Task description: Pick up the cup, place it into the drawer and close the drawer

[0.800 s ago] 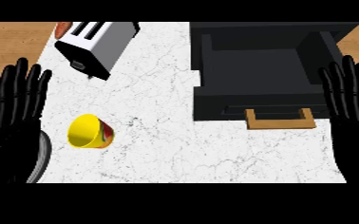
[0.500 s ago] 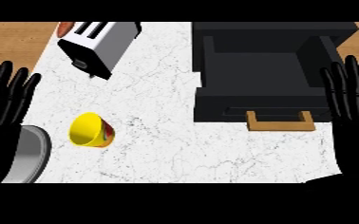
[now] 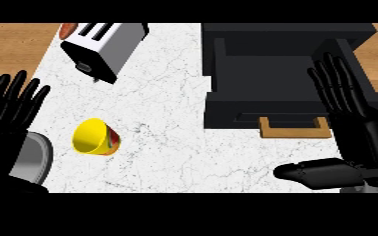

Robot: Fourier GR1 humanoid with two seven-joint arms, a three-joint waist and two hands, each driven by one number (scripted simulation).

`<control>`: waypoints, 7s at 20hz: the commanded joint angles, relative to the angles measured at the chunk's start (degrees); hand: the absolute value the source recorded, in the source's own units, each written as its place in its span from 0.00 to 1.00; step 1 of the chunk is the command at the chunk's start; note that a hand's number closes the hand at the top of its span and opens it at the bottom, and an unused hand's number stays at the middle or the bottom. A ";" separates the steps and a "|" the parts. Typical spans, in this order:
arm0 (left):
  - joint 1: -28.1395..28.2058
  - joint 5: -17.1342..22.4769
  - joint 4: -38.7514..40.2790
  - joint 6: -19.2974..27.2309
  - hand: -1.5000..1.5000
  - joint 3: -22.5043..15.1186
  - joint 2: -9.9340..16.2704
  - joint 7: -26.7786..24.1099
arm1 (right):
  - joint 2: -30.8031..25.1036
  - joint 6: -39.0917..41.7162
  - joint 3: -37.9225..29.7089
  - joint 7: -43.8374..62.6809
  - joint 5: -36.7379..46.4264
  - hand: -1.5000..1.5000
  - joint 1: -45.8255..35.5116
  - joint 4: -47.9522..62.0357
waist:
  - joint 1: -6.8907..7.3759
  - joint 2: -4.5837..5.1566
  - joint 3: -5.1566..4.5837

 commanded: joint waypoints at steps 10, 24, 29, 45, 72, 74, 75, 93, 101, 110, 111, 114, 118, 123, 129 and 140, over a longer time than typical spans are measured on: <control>-3.05 -7.81 26.79 -9.80 0.00 4.84 3.28 -12.94 | 0.25 1.48 -1.63 0.03 -0.22 0.00 -2.63 0.98 | -0.48 -0.05 -0.03; -9.90 -24.42 60.64 -8.98 0.00 3.74 4.15 -39.18 | -2.72 4.08 -7.47 -0.50 -2.85 0.00 -12.14 10.71 | -0.46 0.09 -0.06; -16.51 -28.61 75.36 -5.99 0.00 3.58 5.23 -47.01 | -1.13 1.31 -4.95 2.93 0.33 0.00 -11.85 6.27 | -0.63 0.03 -0.06; -24.78 -32.94 94.77 -5.30 0.00 2.83 5.77 -63.25 | -0.03 1.87 -3.69 3.94 -0.33 0.00 -11.54 4.63 | -1.39 0.40 -0.24; -28.68 -31.98 89.99 9.48 1.00 4.99 -2.04 -74.38 | -2.48 3.74 -5.98 3.62 -1.14 0.00 -13.26 7.09 | -1.58 0.49 -0.26; -31.11 -29.07 89.56 12.60 1.00 8.21 -2.99 -72.11 | -2.97 4.73 -8.08 2.72 -3.44 0.00 -12.03 7.85 | -1.75 0.46 -0.19; -29.06 -29.05 89.60 14.35 1.00 8.35 -5.25 -74.81 | -3.88 4.94 -8.67 4.36 -4.08 0.00 -13.18 7.78 | -1.53 0.42 -0.20; -44.66 -27.79 68.04 9.97 1.00 0.49 -11.46 -51.72 | -2.73 4.61 -8.13 -0.62 -0.65 0.00 -10.04 10.41 | 0.49 -0.46 0.08; -54.93 -23.83 58.97 21.53 1.00 -7.55 -14.18 -32.70 | -3.41 5.48 -10.11 -0.25 -3.09 0.00 -9.02 8.53 | -0.39 -0.41 0.05; -71.83 -19.50 67.27 35.09 1.00 -15.84 -14.22 -19.46 | -5.44 6.67 -10.50 1.20 -3.25 0.00 -11.27 9.27 | -1.78 -0.04 0.04; -74.09 -19.97 71.26 36.04 1.00 -15.93 -14.22 -19.96 | -2.24 3.48 -8.22 0.51 -0.59 0.00 -11.02 7.93 | -2.35 0.19 0.04; -77.06 -18.30 78.83 37.33 1.00 -17.22 -14.22 -20.16 | -3.11 3.79 -9.31 1.40 -1.92 0.00 -13.70 9.69 | -3.25 0.62 0.05; -80.32 -15.59 84.73 40.12 1.00 -22.26 -14.23 -17.89 | -3.77 6.62 -8.71 -1.69 -2.38 0.00 -13.82 12.26 | -4.79 1.08 0.11; -80.60 -13.39 89.20 36.35 1.00 -27.48 -14.23 -15.35 | -4.14 7.19 -8.80 -1.31 -3.06 0.00 -13.96 11.47 | -7.19 1.59 0.14; -76.07 -12.05 90.28 34.08 1.00 -33.76 -14.23 -16.42 | -3.99 8.03 -7.82 0.18 -4.59 0.00 -17.01 11.81 | -10.32 2.24 0.14; -74.60 -0.76 84.62 31.64 0.00 -31.21 -14.23 -23.17 | -1.72 17.53 0.80 1.44 -11.89 1.00 -20.22 10.91 | -12.57 2.90 -0.02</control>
